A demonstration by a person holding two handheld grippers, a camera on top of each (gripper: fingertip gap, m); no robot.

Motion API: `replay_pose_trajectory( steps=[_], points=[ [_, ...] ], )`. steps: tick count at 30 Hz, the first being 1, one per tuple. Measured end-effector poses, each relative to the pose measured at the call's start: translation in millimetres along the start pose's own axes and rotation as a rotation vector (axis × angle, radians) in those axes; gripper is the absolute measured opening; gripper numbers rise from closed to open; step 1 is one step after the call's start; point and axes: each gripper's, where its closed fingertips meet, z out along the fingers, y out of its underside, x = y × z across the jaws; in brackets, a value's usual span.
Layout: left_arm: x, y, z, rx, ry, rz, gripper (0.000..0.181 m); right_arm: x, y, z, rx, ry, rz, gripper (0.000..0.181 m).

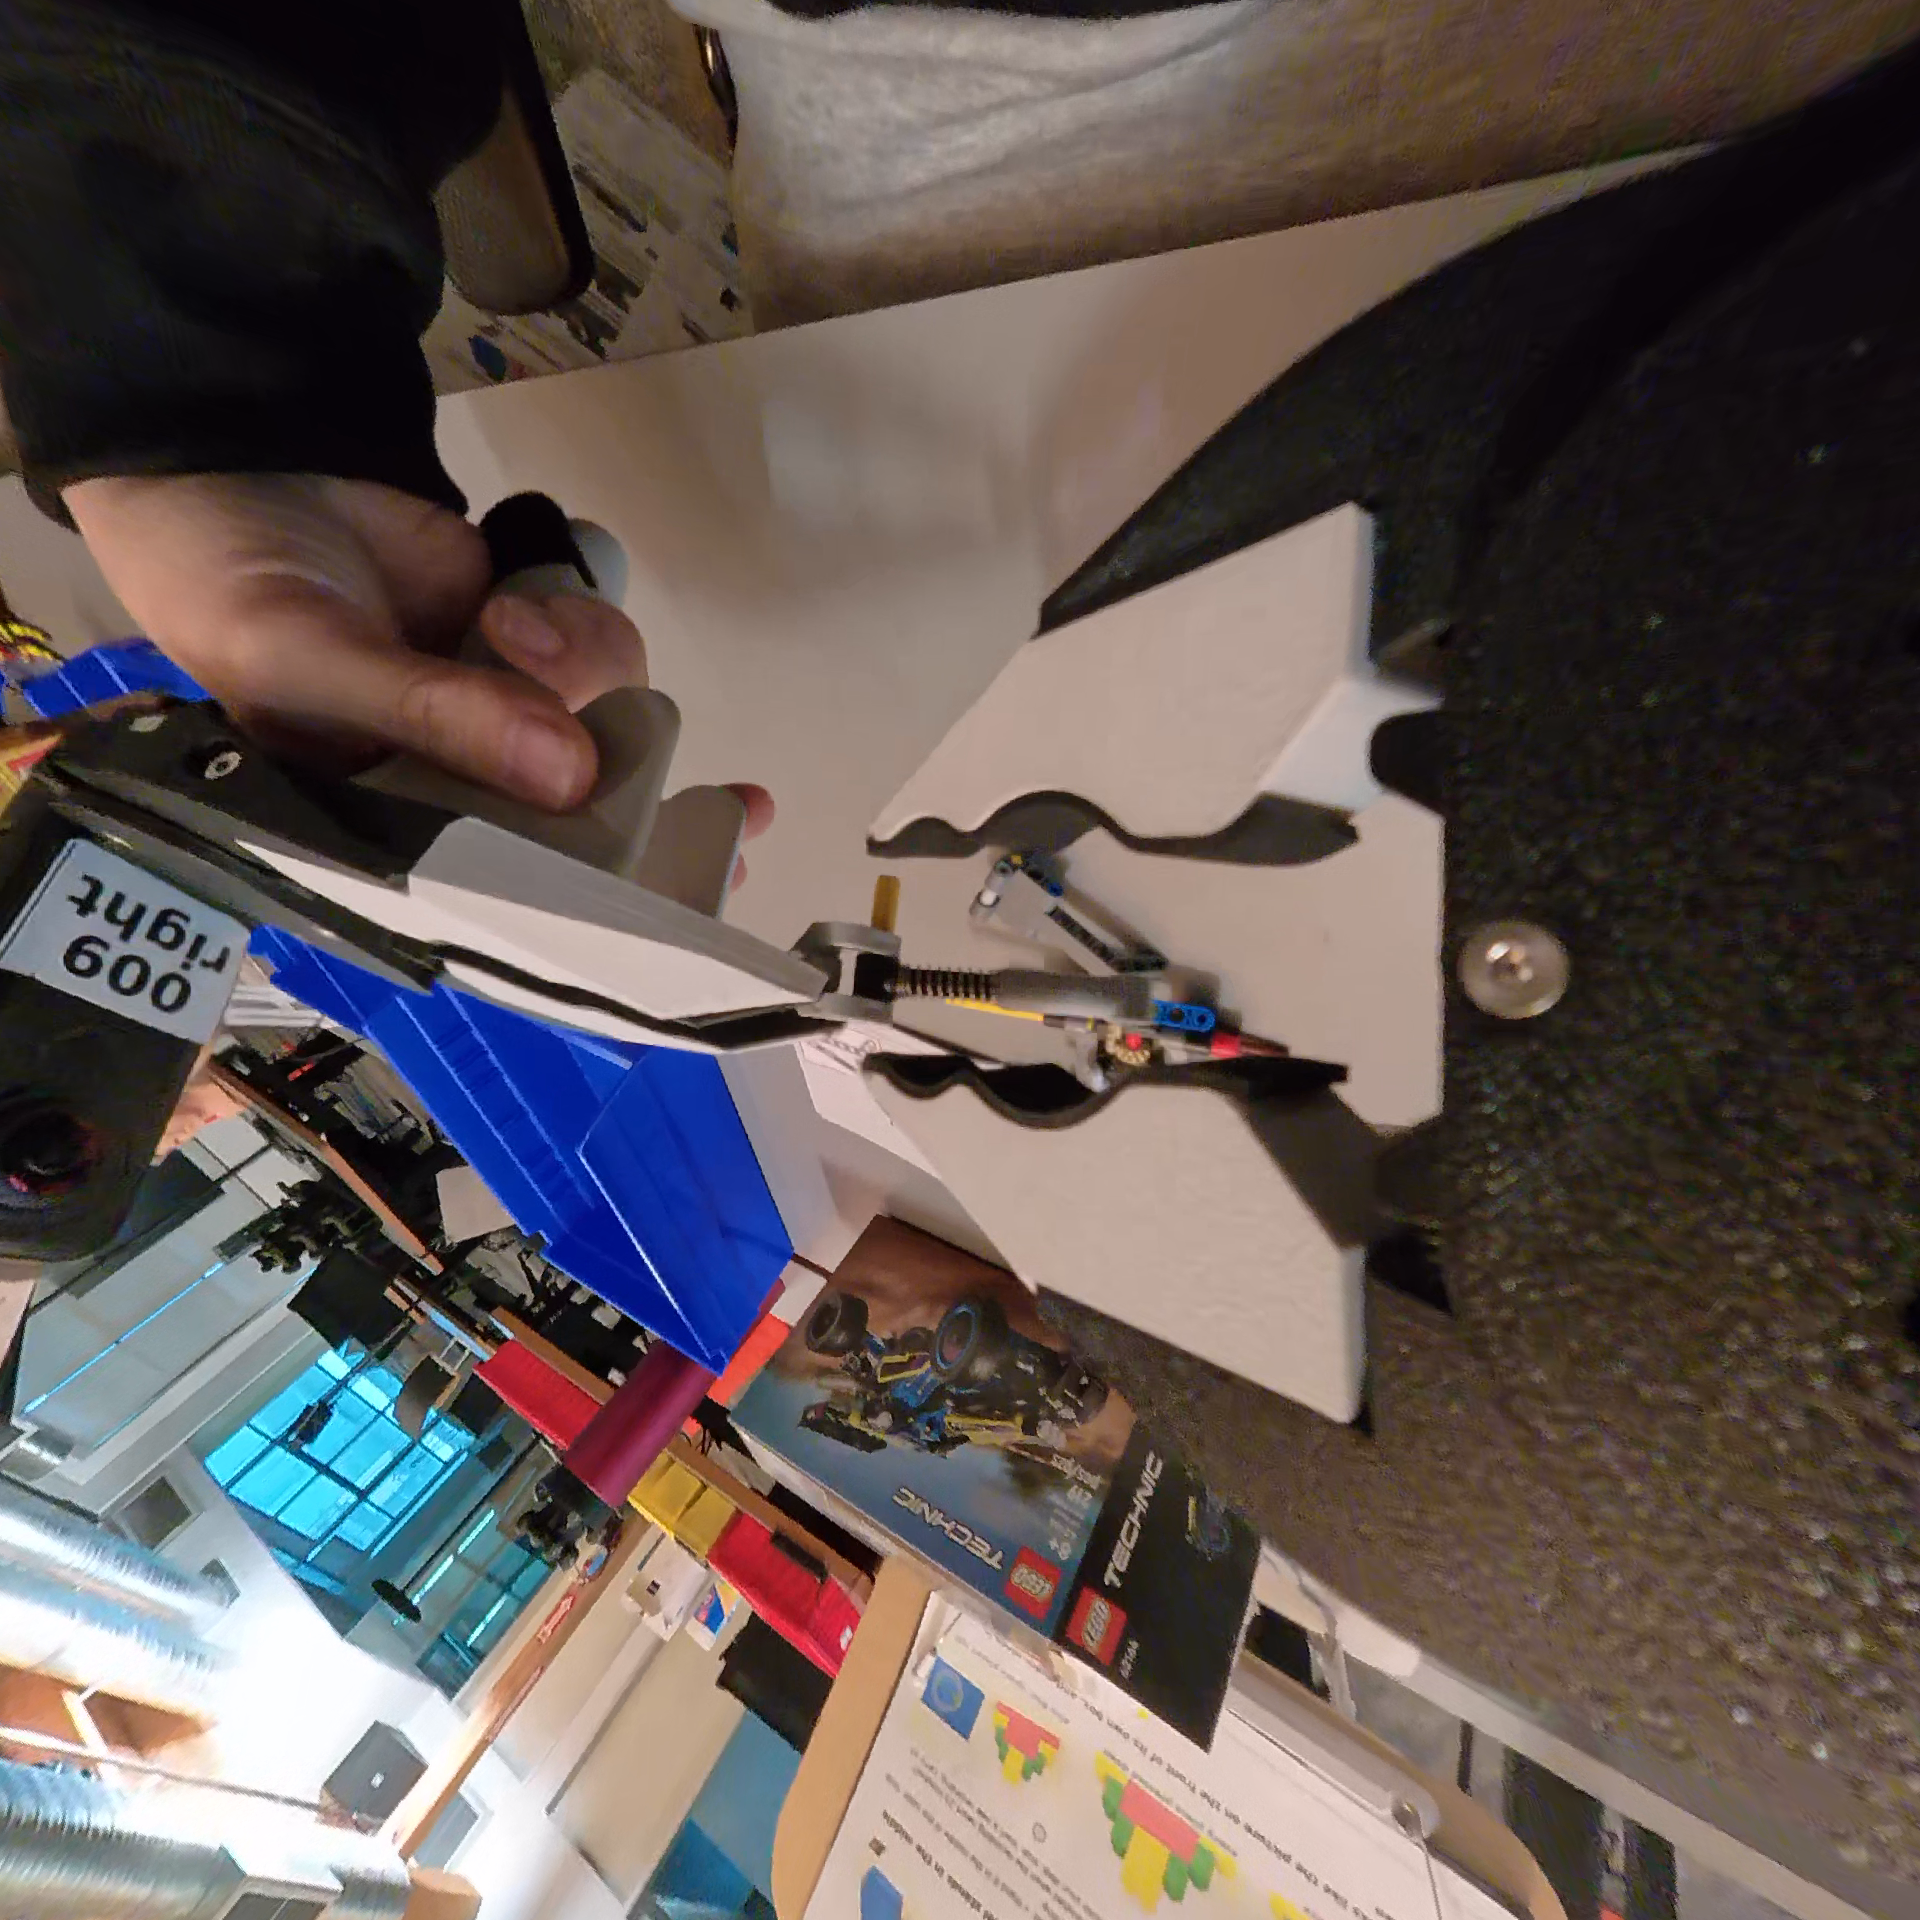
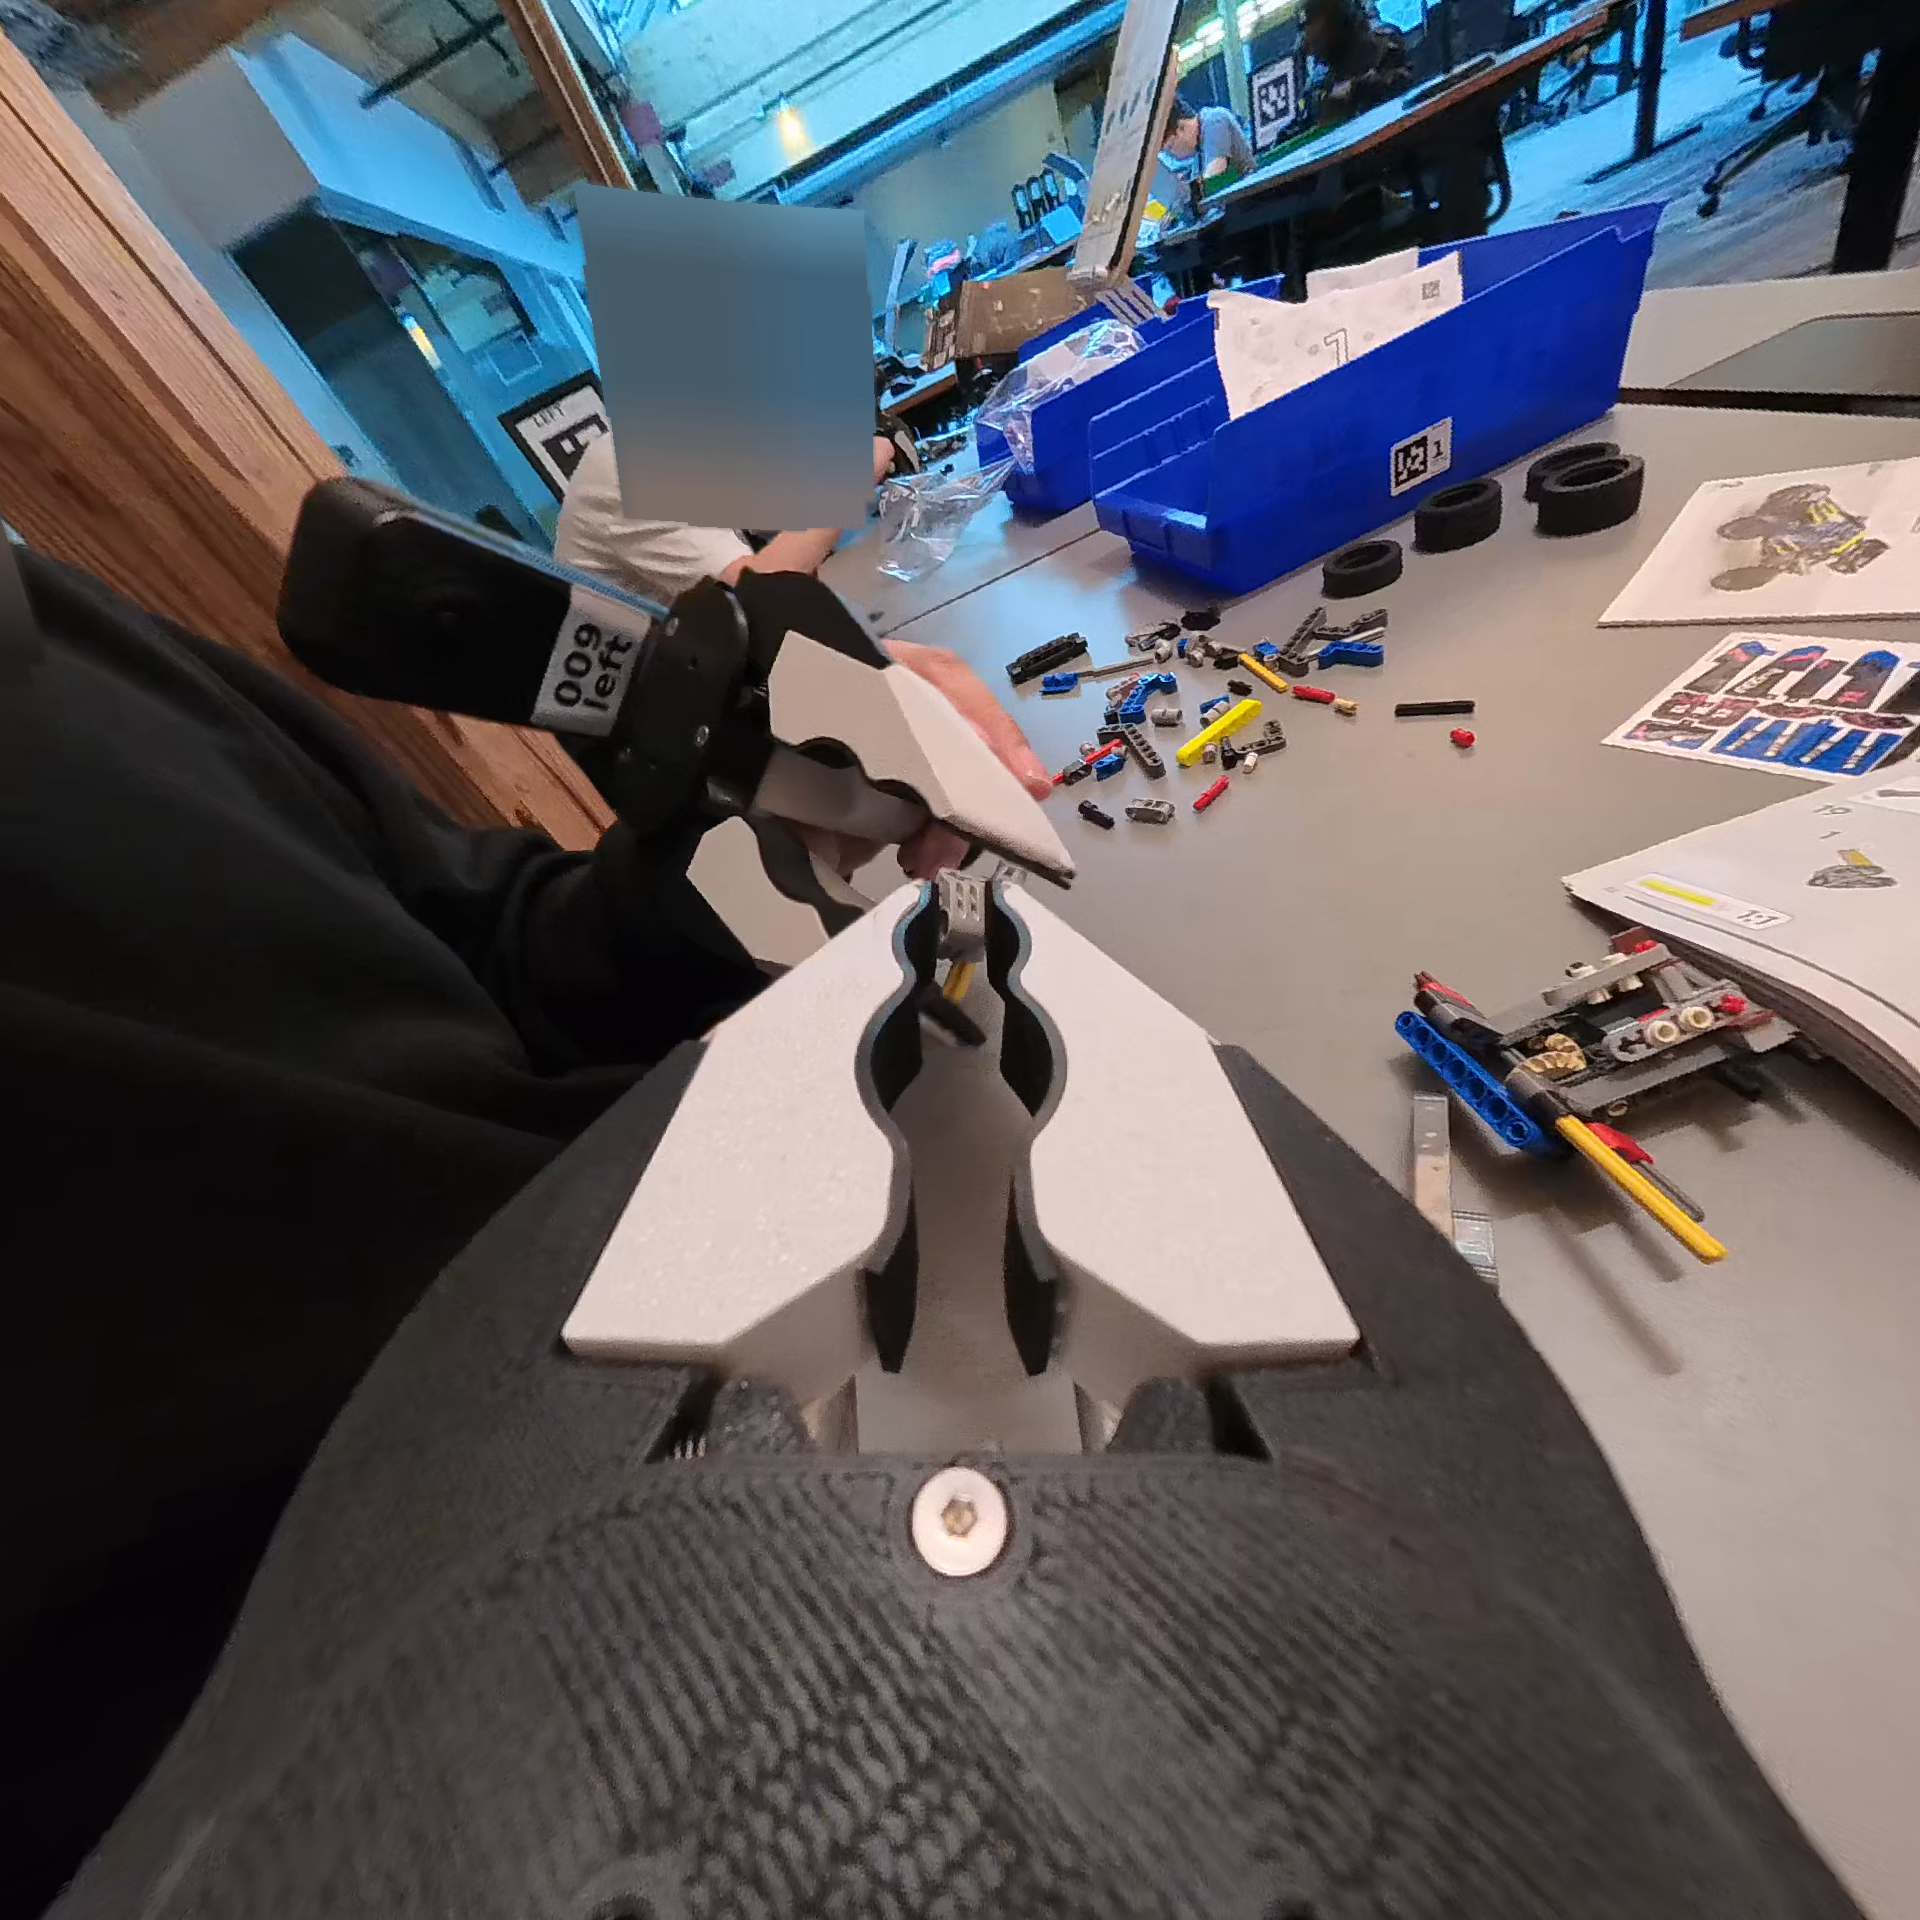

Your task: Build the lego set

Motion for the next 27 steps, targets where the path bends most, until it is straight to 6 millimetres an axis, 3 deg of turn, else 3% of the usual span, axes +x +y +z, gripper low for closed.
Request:
replay_pose_trajectory(
  steps=[3,11,27],
  points=[
    [-3.0,-0.1,0.7,-0.018,-0.037,0.044,0.026,2.9,-2.5,-0.9,0.020,0.012,0.026,0.006],
    [-8.2,5.0,2.2,-0.098,-0.111,0.159,0.025,6.6,-3.1,0.4,0.026,0.041,0.044,0.007],
    [-14.6,-0.5,-0.3,-0.019,-0.161,0.118,0.031,9.4,-6.3,3.0,0.054,0.060,0.064,0.006]
  ],
)
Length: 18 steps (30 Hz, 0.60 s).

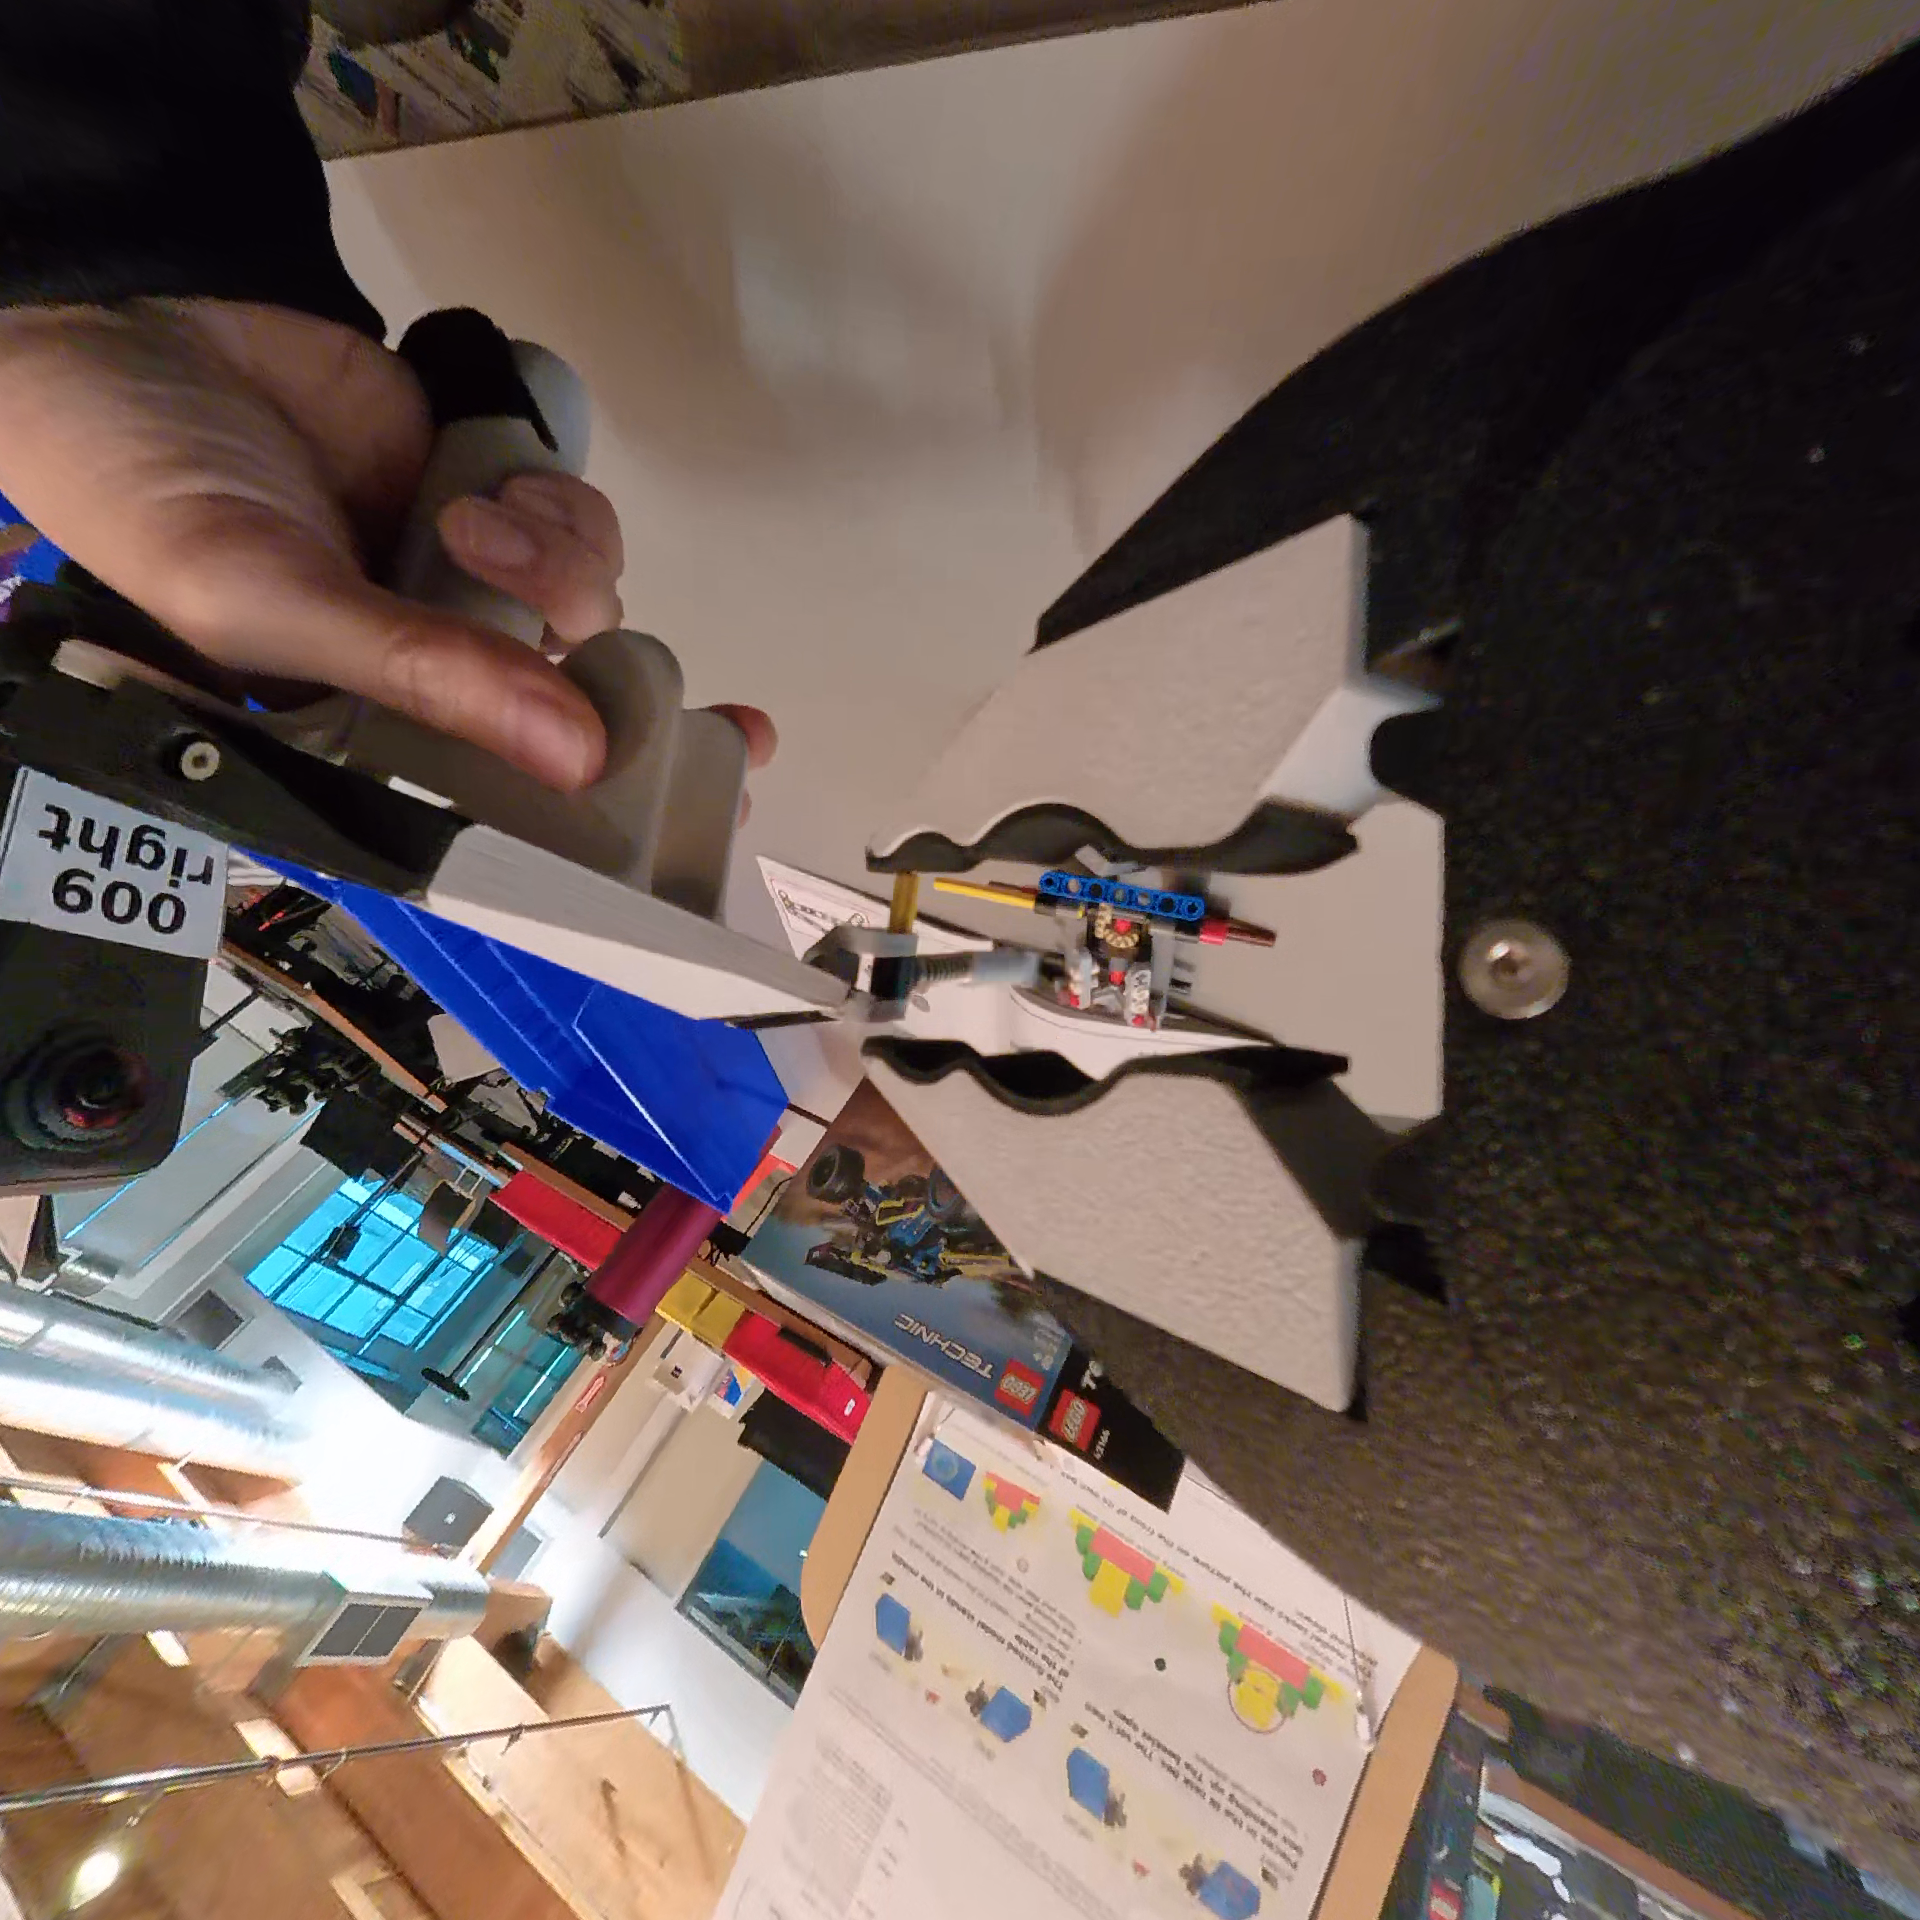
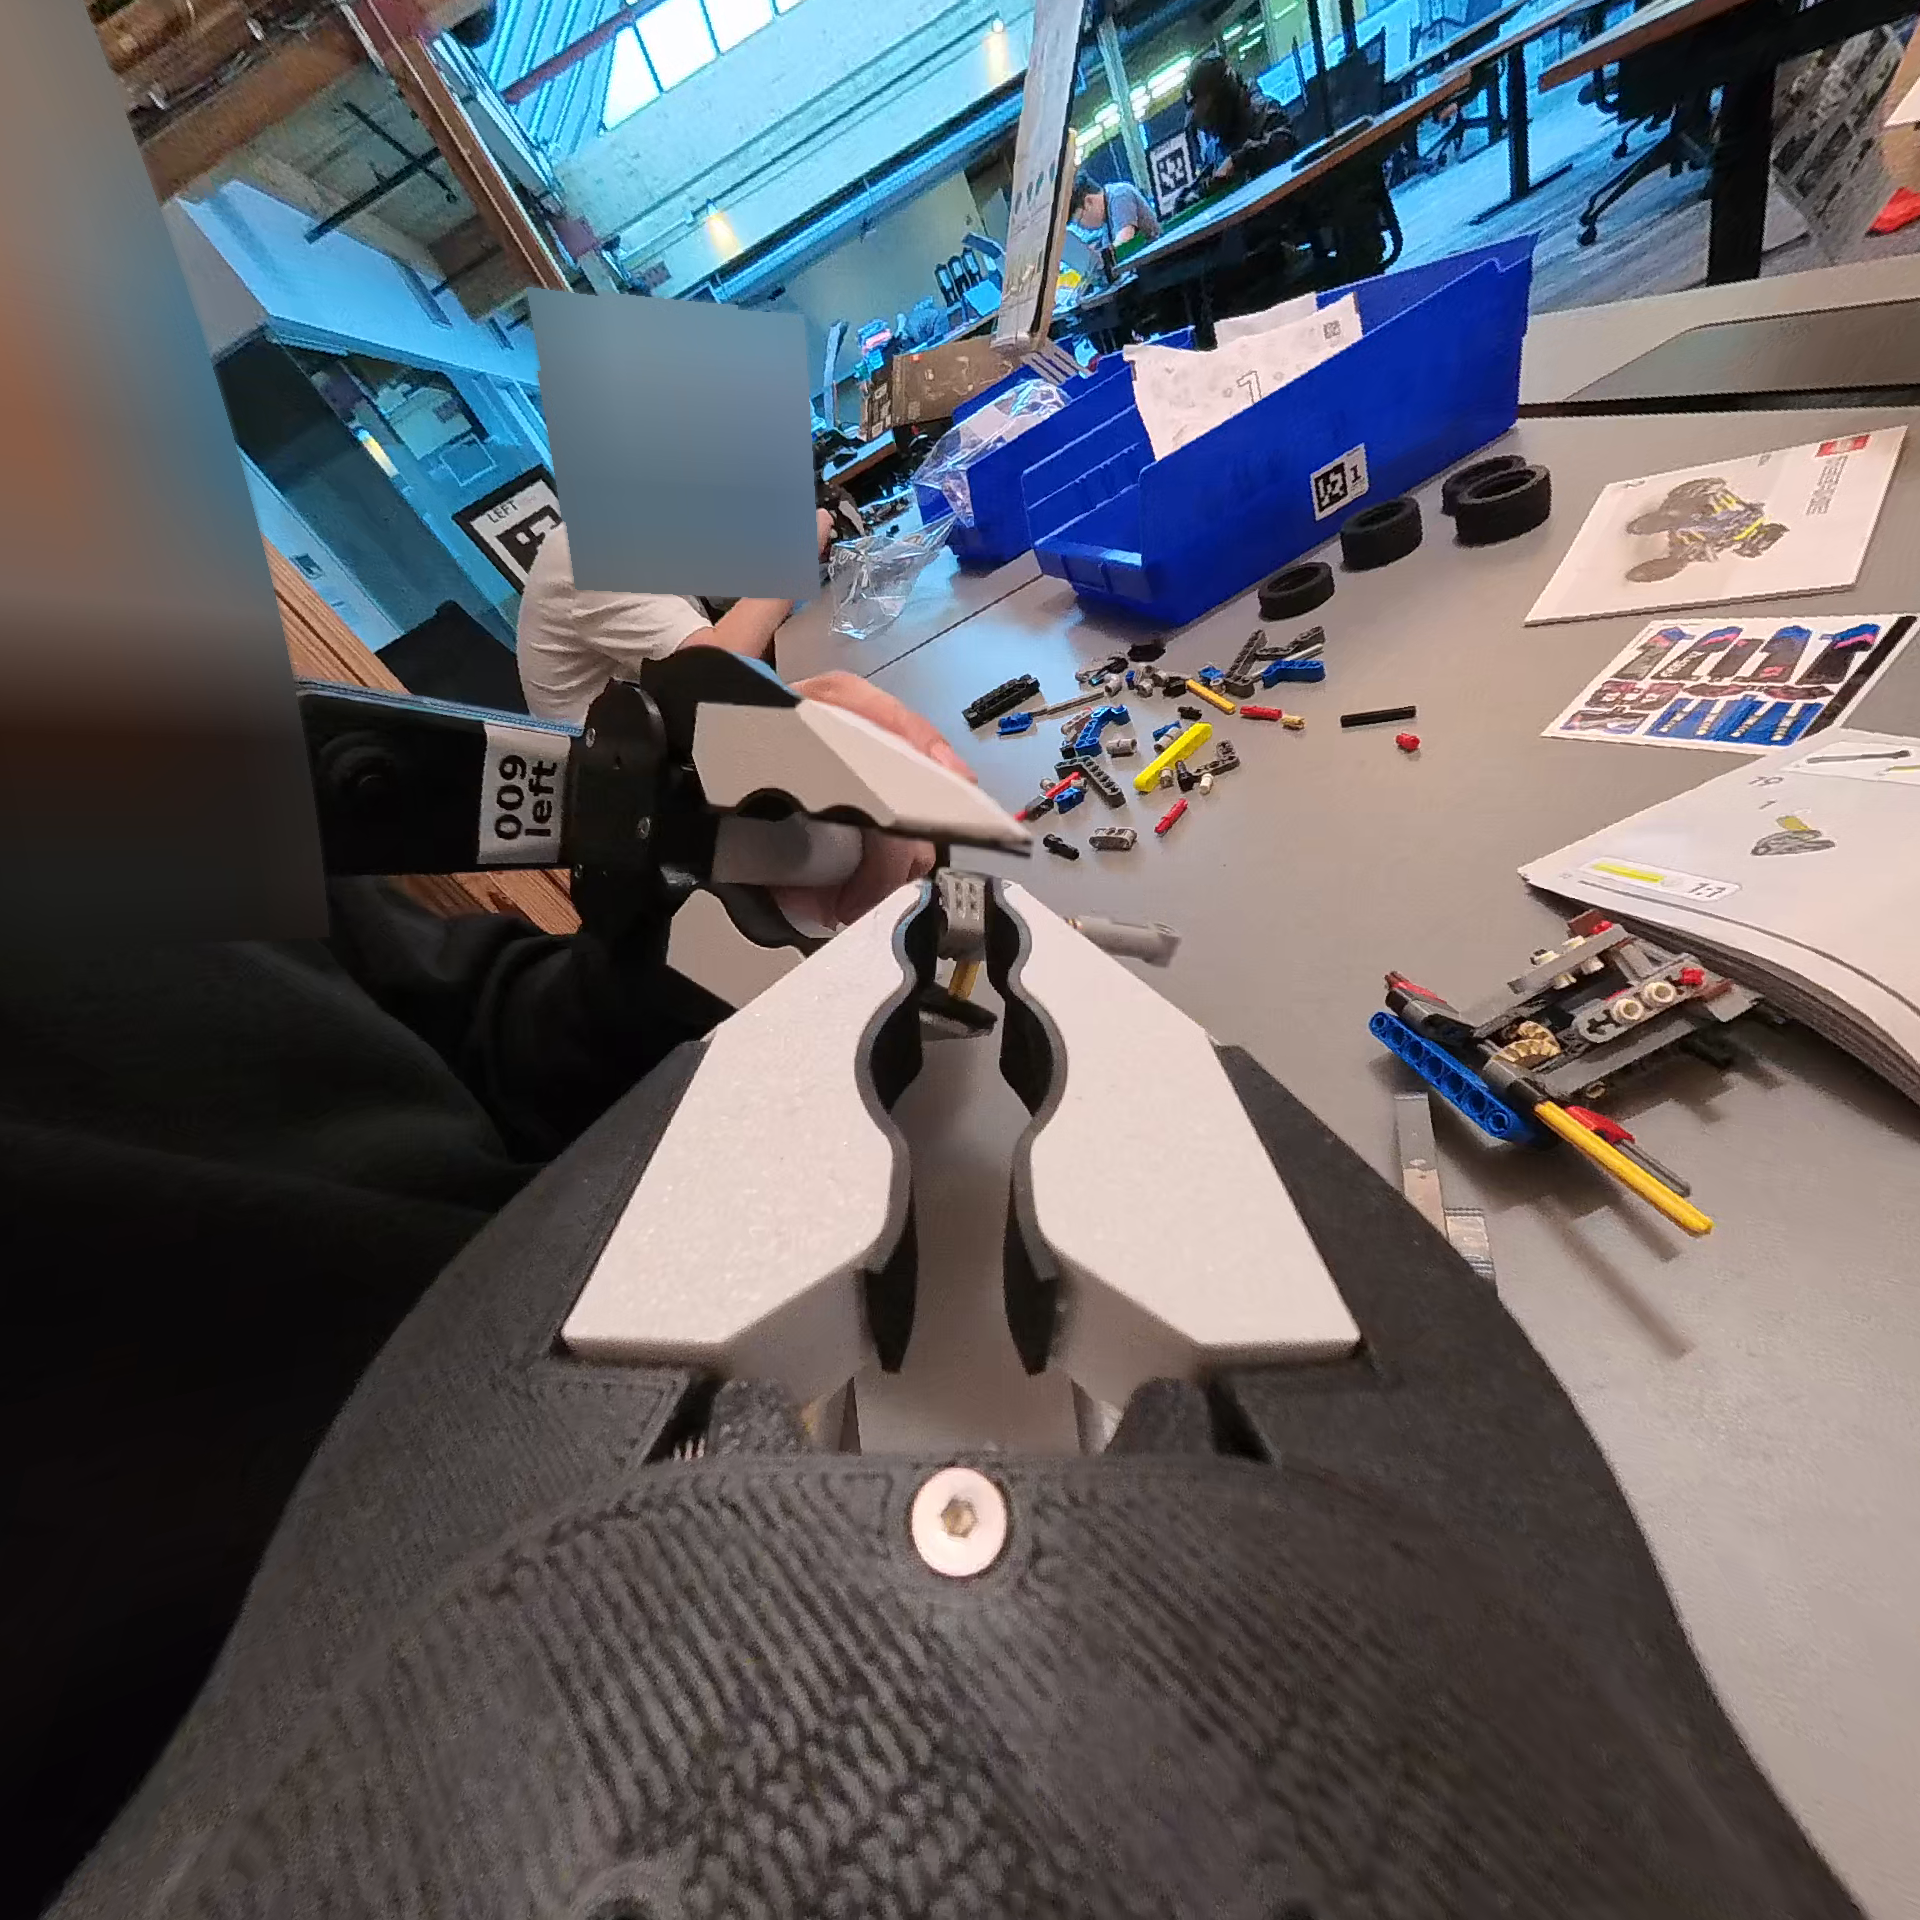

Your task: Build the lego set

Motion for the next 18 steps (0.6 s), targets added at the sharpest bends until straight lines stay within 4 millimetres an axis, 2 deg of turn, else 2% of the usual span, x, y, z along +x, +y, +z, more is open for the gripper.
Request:
replay_pose_trajectory(
  steps=[5,11,18],
  points=[
    [-8.5,-7.8,-6.4,0.033,-0.069,0.072,0.038,-7.0,-5.6,-3.5,0.022,-0.037,0.002,0.006],
    [-1.0,-11.1,-5.9,0.018,-0.077,0.235,0.026,-9.7,-4.5,-3.9,0.003,-0.033,-0.015,0.006],
    [8.9,-5.1,-3.4,0.018,0.015,0.205,0.027,-6.7,6.3,-1.6,-0.059,-0.018,-0.034,0.006]
  ],
)
